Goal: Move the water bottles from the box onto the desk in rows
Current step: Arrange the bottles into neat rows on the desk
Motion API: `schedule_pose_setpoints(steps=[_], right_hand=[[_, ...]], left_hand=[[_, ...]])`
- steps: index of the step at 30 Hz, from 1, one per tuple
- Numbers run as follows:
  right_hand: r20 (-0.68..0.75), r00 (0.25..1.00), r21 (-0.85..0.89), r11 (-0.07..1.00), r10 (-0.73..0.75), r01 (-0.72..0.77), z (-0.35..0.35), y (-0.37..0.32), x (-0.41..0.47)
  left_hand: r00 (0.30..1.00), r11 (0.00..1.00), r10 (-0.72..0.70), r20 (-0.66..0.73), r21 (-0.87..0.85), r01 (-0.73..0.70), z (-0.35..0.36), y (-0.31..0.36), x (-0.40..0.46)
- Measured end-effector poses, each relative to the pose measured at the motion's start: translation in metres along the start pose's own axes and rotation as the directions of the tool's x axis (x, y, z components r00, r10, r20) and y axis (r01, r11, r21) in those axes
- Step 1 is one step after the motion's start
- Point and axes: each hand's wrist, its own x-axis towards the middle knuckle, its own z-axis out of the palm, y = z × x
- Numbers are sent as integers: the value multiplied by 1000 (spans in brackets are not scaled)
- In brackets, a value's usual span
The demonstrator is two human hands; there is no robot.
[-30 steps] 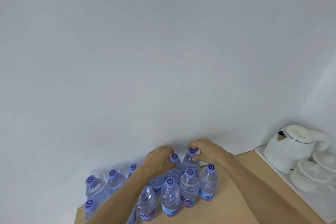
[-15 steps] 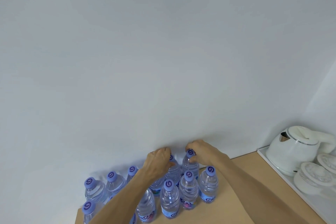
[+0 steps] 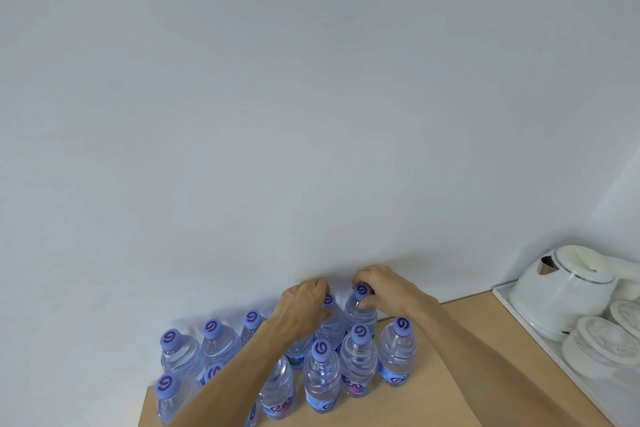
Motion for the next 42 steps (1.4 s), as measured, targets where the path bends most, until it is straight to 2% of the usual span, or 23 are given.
schedule_pose_setpoints(steps=[5,9,12,14,22,24,27,29,31,33,36,42], right_hand=[[36,999,-14,1000,25,-25,-3,-4,-2],[-48,999,53,999,-7,10,-9,-25,-4],[-131,984,51,991,-117,125,-7,-56,2],[-138,973,55,979,-187,196,-1,-78,5],[34,931,79,930,-363,360,42,-161,12],[97,914,66,918,-395,390,54,-179,12],[201,886,-22,902,-418,430,70,-203,10],[241,879,-134,883,-411,449,79,-215,8],[233,879,-251,847,-416,468,87,-225,6],[240,890,-299,843,-387,447,91,-230,3],[263,914,-221,903,-309,369,93,-232,2],[218,933,-173,929,-287,326,97,-238,-5]], left_hand=[[998,991,66,13,-114,-64,-8,-14,-11],[987,960,94,-129,-249,-124,-27,-38,-36],[969,944,27,-246,-313,-106,-42,-62,-62],[956,941,-30,-293,-332,-72,-49,-79,-82],[876,882,-354,-327,-428,197,-49,-141,-176],[851,862,-425,-307,-423,278,-43,-150,-195],[860,820,-497,-115,-386,423,-34,-161,-216],[883,813,-469,29,-375,444,-29,-166,-225],[909,841,-405,93,-351,411,-25,-167,-229],[928,866,-359,98,-337,370,-23,-167,-227],[947,892,-317,62,-320,319,-22,-167,-220],[943,879,-329,49,-349,325,-25,-167,-214]])
